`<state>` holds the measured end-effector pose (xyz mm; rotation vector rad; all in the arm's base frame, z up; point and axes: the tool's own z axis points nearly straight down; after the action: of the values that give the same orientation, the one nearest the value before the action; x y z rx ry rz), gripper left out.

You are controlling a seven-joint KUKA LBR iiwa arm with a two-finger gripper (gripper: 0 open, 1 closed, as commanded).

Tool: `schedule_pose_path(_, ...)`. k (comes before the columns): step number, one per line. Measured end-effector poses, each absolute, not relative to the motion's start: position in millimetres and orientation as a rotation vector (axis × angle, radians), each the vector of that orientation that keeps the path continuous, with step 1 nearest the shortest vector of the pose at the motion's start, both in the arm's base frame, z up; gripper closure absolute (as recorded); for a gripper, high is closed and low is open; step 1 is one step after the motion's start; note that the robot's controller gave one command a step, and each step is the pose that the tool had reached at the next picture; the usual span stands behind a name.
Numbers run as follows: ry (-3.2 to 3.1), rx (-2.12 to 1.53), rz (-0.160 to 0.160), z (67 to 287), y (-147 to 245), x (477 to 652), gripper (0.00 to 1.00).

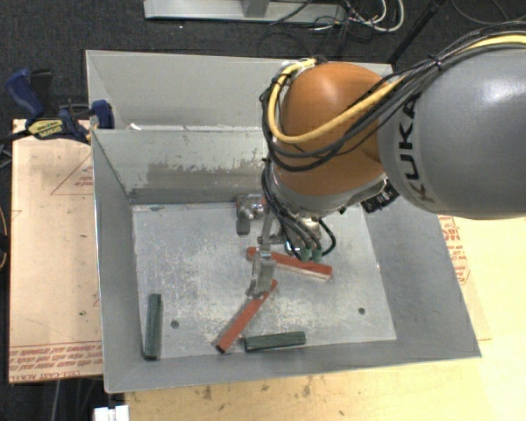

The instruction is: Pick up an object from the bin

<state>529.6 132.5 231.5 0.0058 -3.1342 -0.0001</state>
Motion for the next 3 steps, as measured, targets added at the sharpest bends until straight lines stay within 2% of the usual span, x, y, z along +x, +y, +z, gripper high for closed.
schedule_pose_path(1, -3.137, 0.004, -0.001, 233.5, 132.2, 530.0, 0.00)
schedule_pose_path(2, -3.150, 0.068, -0.004, 197.1, 134.7, 526.0, 0.00)
schedule_pose_path(3, -3.122, 0.362, -0.004, 143.7, 93.4, 499.4, 0.00)
